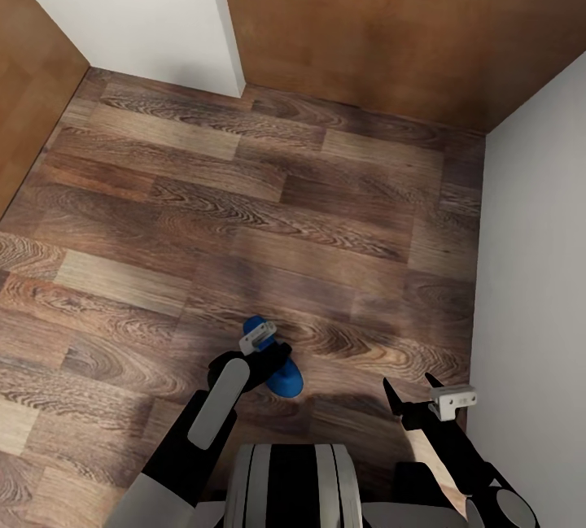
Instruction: In the bedroom, move the book from the bed onto either nightstand, and place the two sandals side by side next to the bed.
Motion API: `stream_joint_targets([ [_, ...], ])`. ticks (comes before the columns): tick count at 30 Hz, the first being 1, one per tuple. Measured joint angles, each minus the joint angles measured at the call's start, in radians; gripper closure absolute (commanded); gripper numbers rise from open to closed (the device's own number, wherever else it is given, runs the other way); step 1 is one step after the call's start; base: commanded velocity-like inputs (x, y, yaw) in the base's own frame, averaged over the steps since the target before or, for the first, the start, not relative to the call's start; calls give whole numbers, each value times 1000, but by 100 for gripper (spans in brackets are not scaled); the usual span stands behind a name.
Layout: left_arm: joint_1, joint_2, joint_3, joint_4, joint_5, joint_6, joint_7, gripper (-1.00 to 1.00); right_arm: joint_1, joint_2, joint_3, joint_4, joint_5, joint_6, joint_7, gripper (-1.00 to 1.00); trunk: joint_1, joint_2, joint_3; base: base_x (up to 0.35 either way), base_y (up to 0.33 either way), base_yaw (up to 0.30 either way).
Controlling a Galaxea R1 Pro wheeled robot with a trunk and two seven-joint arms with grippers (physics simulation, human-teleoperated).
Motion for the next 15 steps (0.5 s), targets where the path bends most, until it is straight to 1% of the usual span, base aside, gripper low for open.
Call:
stream_joint_targets([
  [4,0,0,0,0,0,0,-3,-100,0,0,0,0,0,0,0,-100,0,0,0,14,0,0],
  [10,0,0,0,0,0,0,-41,-100,0,0,0,0,0,0,0,-100,0,0,0,156,29,0],
  [15,0,0,0,0,-1,0,-49,-100,0,0,0,0,0,0,0,-100,0,0,0,36,6,0],
])
